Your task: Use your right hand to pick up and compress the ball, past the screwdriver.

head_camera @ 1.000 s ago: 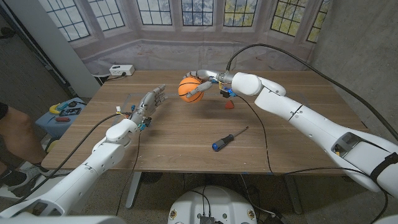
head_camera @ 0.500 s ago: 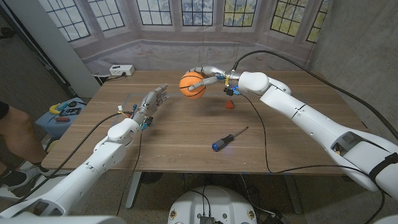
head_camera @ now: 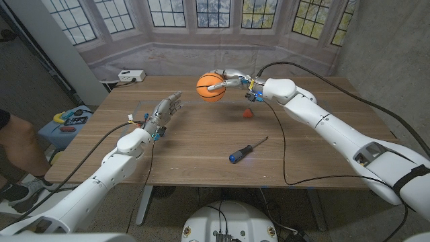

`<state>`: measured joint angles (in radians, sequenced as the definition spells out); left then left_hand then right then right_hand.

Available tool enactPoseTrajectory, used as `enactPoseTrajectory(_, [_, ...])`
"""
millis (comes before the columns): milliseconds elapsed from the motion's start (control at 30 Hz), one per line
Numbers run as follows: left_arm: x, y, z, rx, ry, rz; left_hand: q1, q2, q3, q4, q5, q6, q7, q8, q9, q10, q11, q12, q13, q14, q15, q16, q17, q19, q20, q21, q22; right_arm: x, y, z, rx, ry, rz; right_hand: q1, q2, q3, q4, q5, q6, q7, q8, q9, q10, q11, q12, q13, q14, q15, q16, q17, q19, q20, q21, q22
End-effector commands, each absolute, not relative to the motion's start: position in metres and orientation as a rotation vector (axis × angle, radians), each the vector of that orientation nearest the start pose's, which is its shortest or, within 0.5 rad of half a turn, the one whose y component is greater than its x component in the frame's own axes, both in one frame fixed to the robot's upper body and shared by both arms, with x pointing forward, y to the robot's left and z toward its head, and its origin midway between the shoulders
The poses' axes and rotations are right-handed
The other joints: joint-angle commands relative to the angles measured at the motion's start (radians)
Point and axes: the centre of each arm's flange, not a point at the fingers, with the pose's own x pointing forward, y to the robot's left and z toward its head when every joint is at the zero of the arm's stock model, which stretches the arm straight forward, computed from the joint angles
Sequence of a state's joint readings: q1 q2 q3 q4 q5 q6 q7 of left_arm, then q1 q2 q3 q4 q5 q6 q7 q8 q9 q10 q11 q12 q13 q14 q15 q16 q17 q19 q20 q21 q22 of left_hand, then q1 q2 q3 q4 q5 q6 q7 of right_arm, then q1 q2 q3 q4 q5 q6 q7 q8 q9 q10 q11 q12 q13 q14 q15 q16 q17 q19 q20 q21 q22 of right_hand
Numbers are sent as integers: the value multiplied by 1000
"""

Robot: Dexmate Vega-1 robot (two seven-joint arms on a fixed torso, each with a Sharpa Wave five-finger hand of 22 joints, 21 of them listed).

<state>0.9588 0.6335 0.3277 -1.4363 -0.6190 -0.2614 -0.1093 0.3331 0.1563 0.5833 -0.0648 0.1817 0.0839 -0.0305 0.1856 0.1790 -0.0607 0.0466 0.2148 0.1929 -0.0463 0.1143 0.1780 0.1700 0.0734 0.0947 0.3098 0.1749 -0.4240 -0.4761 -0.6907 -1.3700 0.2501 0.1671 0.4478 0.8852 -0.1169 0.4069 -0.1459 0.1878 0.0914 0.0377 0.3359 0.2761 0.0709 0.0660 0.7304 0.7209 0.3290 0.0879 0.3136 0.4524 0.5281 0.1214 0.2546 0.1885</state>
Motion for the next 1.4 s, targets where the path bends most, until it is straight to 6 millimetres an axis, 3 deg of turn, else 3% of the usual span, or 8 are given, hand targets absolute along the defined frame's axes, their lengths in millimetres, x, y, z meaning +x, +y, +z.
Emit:
enactPoseTrajectory(33, [623, 303, -45, 101, -563, -302, -2, -3, 2, -4, 0, 3, 2, 5, 5, 3, -5, 5, 4, 5, 4, 5, 4, 6, 4, -4, 1, 639, -110, 109, -527, -709, 829, -6, 1, 1, 2, -4, 11, -1, -2, 5, 2, 9, 6, 3, 10, -1, -2, 3, 0, 4, 0, 2])
enactPoseTrajectory(600, [622, 298, -43, 108, -564, -315, 0, -1, 5, -9, 1, 1, 3, 3, 6, 1, -5, 3, 5, 4, 2, 3, 4, 8, 6, -10, 2, 659, -134, 99, -302, -706, 876, -2, 1, 7, -3, -6, 19, 6, -5, 4, -1, 16, 8, 4, 11, 5, -9, 6, -1, 10, -1, 3])
enactPoseTrajectory(1400, [626, 289, -43, 110, -555, -344, 1, 3, 8, -13, 2, 1, 5, 3, 7, -2, -2, 2, 5, 3, 5, 3, 3, 10, 6, -18, 2, 679, -155, 78, -121, -664, 904, -14, 2, 10, 0, -8, 13, 9, -16, 2, -13, 25, 6, 4, 6, 19, -21, 11, -9, 19, -6, 3])
